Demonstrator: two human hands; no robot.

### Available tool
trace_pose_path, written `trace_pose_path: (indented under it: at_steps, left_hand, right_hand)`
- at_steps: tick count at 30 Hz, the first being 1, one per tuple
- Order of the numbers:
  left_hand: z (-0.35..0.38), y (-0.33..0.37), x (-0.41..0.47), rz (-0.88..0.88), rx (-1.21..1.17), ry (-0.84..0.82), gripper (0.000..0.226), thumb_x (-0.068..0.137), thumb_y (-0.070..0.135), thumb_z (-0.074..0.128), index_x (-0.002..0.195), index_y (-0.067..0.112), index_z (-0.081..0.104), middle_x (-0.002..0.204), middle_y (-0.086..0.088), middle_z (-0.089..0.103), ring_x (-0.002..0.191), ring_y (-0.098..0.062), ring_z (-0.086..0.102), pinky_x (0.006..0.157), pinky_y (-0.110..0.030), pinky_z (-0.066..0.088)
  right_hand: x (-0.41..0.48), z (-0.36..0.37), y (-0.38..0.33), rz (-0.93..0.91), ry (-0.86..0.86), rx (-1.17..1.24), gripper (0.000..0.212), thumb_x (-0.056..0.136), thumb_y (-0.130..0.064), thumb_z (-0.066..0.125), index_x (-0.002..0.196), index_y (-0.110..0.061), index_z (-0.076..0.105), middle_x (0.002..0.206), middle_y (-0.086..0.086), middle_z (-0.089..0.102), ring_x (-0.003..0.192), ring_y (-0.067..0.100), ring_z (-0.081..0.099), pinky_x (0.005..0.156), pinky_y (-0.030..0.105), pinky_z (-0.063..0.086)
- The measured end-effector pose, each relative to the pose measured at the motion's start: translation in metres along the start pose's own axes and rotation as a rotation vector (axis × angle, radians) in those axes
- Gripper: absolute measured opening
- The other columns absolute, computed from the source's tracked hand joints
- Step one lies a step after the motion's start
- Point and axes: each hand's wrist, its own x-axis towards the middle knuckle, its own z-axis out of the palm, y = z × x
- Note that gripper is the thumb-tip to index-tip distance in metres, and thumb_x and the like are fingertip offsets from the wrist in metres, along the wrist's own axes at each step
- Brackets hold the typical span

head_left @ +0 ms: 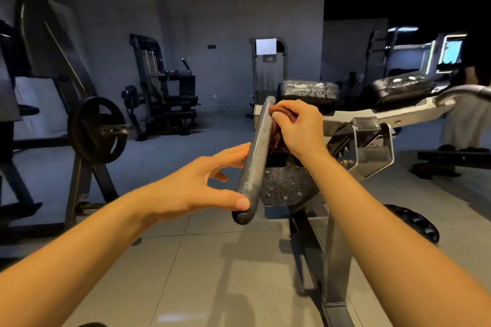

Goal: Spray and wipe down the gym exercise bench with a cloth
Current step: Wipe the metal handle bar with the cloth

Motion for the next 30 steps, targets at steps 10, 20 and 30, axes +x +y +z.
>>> trace_pose_path:
  at_steps: [10,20,30]
  left_hand:
    - [0.004,0.000,-0.001,0.011,-0.032,0.009,0.087,0.080,0.051,0.068,0.157,0.047,0.029,0.155,0.030,0.039,0.141,-0.003,0.043,0.113,-0.041,0.038]
    - [0.000,-0.001,0.001,-0.027,-0.018,0.007,0.091,0.074,0.058,0.068,0.155,0.049,0.029,0.153,0.039,0.036,0.139,0.004,0.041,0.111,-0.032,0.037]
    - [0.000,-0.003,0.001,0.033,-0.003,0.006,0.086,0.079,0.056,0.068,0.156,0.049,0.029,0.156,0.030,0.038,0.141,-0.002,0.043,0.111,-0.039,0.040]
  right_hand:
    - [-0.112,-0.031,-0.043,-0.090,-0.062,0.278,0.015,0.092,0.000,0.068,0.102,-0.009,0.077,0.096,0.001,0.071,0.094,0.020,0.069,0.088,0.030,0.054]
    - [0.024,0.013,0.014,0.156,0.032,0.096,0.017,0.091,-0.009,0.066,0.093,-0.019,0.080,0.087,-0.005,0.073,0.088,0.012,0.067,0.092,0.042,0.055]
    - [-0.082,-0.036,-0.042,-0.179,-0.147,0.086,0.014,0.092,-0.004,0.070,0.101,-0.011,0.077,0.096,0.000,0.068,0.093,0.012,0.065,0.087,0.018,0.048]
